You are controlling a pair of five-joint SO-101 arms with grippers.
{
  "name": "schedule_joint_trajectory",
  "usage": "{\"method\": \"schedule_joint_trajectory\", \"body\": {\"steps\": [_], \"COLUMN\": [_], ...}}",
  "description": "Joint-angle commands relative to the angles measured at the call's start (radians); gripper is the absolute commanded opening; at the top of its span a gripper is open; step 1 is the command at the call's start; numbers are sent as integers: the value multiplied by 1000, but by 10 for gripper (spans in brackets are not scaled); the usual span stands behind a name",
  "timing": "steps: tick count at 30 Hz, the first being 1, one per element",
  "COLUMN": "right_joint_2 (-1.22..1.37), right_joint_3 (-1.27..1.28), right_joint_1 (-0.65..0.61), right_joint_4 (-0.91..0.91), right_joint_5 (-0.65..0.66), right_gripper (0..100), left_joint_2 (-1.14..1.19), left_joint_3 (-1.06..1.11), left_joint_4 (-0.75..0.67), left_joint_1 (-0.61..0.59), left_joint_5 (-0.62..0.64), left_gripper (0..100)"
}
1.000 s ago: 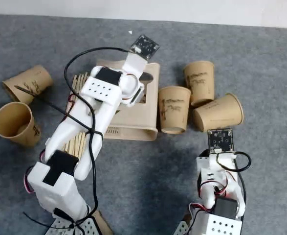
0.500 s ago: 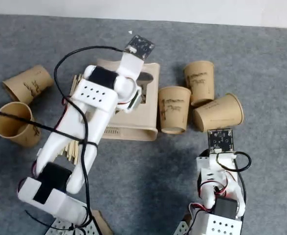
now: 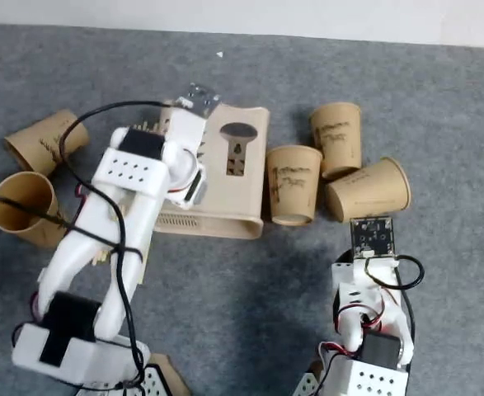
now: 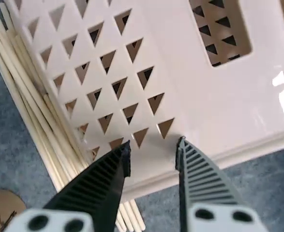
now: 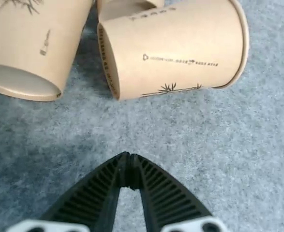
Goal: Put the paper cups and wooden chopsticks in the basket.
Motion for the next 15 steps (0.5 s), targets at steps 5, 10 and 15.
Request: {"method": "schedule_joint_trajectory", "body": {"steps": [5,10,15], "right_joint_2": [-7,-7,-7], "right_joint_3": [117,122,122], "right_joint_1": [7,7,7], "right_joint_4": [-22,-50,-50], "right_joint_5": [3,3,3], "right_gripper": [6,6,6], "left_joint_2": [1,1,1], "left_joint_3": [171,237,297], "left_joint_4": [6,5,2], "left_joint_1": [-22,-22,-22], "left_joint_5": [-54,-78,-103], "left_gripper": [178,178,178]}}
